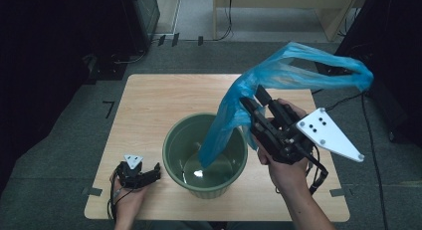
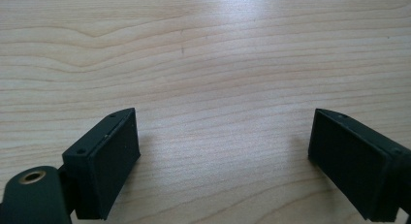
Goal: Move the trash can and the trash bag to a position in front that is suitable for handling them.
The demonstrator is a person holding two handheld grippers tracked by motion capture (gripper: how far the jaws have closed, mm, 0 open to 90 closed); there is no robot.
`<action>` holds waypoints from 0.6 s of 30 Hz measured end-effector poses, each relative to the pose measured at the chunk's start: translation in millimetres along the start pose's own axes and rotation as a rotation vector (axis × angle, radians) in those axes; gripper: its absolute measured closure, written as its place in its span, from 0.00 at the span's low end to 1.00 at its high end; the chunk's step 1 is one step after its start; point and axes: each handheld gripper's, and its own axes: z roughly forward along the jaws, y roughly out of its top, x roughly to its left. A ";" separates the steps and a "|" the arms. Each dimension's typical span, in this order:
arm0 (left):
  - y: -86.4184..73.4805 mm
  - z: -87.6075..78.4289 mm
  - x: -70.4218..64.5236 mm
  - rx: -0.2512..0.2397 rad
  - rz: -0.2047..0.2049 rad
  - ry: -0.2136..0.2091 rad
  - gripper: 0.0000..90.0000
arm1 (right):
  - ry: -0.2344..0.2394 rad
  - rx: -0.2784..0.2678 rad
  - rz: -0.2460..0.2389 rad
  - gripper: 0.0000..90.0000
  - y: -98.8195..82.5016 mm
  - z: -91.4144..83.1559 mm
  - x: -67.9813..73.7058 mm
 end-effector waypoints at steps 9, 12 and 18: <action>0.0 0.0 0.1 0.000 0.000 0.000 0.11 | -0.038 0.099 0.060 0.72 -35.0 -1.0 -24.8; 0.0 0.0 0.1 0.000 0.000 0.000 0.11 | -0.048 0.125 0.063 0.71 -44.1 -1.3 -30.7; -0.1 -0.2 0.2 0.001 -0.003 0.003 0.11 | -0.038 0.191 0.082 0.77 -66.4 -2.0 -41.0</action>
